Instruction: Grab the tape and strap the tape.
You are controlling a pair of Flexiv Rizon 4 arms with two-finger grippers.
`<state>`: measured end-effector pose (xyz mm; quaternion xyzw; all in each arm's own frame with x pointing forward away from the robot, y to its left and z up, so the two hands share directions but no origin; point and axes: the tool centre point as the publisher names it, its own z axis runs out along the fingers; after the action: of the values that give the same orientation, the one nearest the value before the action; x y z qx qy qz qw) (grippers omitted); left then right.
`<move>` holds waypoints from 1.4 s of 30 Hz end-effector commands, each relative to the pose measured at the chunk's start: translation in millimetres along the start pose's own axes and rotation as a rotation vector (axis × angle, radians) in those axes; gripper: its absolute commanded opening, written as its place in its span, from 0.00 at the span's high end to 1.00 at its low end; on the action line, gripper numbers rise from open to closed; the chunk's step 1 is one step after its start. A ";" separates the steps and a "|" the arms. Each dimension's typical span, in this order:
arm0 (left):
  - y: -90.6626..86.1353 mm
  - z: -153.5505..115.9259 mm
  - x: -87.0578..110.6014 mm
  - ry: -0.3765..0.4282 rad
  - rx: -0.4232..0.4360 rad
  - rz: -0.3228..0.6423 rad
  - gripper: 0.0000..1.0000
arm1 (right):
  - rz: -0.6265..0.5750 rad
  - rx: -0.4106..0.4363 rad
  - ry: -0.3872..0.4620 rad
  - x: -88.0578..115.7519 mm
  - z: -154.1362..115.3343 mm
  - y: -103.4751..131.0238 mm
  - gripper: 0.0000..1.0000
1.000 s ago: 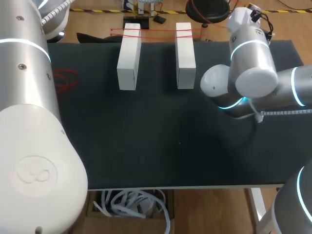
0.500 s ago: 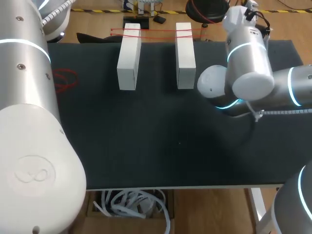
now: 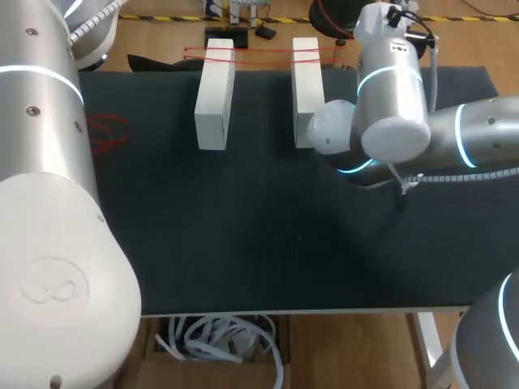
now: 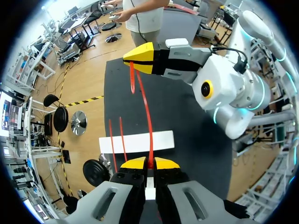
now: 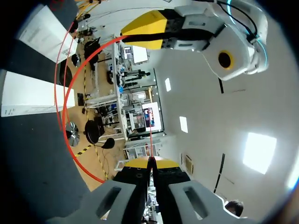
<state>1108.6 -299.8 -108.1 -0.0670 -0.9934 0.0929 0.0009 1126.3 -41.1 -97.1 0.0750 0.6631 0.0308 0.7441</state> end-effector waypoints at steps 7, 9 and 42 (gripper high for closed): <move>-0.9 -1.1 -1.4 0.004 -0.005 -0.001 1.00 | -0.048 -0.043 -0.031 -5.7 1.4 14.6 1.00; -0.9 -1.1 -1.4 0.004 -0.005 -0.001 1.00 | -0.049 -0.043 -0.034 -5.8 1.7 15.5 1.00; -0.9 -1.1 -1.4 0.004 -0.005 -0.001 1.00 | 0.035 -0.008 -0.014 5.8 -18.3 44.3 1.00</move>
<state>1108.6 -299.8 -108.1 -0.0672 -0.9935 0.0921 0.0009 1111.6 0.8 -102.0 0.0802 0.6543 0.0511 0.7502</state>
